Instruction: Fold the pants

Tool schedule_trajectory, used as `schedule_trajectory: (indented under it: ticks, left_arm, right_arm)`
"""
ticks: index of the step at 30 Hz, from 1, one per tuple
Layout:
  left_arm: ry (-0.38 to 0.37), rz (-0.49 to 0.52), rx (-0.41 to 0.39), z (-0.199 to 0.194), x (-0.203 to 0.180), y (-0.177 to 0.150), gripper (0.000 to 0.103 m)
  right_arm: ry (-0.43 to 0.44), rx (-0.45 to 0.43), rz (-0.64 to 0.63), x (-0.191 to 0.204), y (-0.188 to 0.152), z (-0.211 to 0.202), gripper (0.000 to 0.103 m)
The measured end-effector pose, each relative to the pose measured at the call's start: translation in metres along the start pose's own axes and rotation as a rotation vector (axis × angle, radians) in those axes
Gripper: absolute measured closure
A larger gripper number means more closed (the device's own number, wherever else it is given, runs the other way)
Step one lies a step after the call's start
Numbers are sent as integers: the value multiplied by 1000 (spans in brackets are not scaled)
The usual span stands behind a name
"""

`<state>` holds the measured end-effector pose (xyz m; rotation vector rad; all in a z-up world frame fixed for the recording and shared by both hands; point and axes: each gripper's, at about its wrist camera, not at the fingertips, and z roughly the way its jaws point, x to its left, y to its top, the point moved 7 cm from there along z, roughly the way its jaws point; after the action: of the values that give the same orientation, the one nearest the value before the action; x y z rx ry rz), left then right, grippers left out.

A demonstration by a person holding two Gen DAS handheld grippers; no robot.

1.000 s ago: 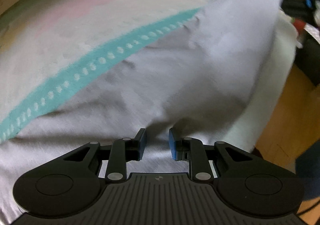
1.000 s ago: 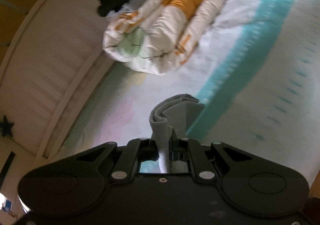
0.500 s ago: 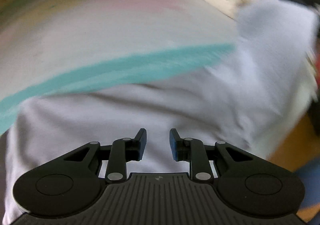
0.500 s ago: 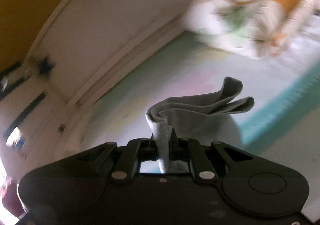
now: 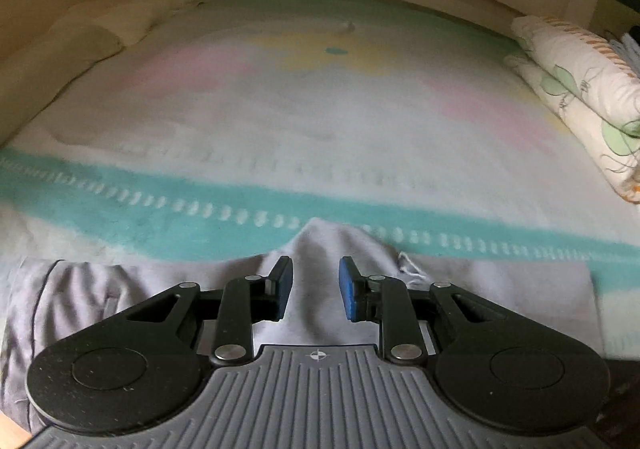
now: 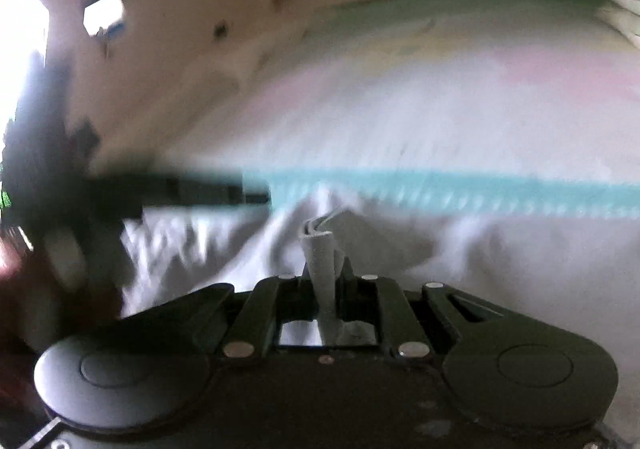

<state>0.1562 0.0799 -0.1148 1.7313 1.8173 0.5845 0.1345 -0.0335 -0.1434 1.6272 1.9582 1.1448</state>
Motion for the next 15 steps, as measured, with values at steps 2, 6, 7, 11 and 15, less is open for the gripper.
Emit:
schedule_trajectory:
  ticks: [2, 6, 7, 11, 15]
  left_arm:
    - [-9, 8, 15, 1, 1, -4, 79]
    - [-32, 29, 23, 1, -1, -5, 78]
    - [-42, 26, 23, 0, -1, -6, 78]
    - [-83, 15, 52, 4, -8, -10, 77]
    - [-137, 32, 139, 22, -23, -23, 77]
  right_arm:
    - [-5, 40, -30, 8, -14, 16, 80]
    - [60, 79, -44, 15, -20, 19, 57]
    - [83, 69, -59, 17, -19, 12, 51]
    - [92, -3, -91, 10, -11, -27, 46]
    - [-11, -30, -6, -34, -8, -48, 51]
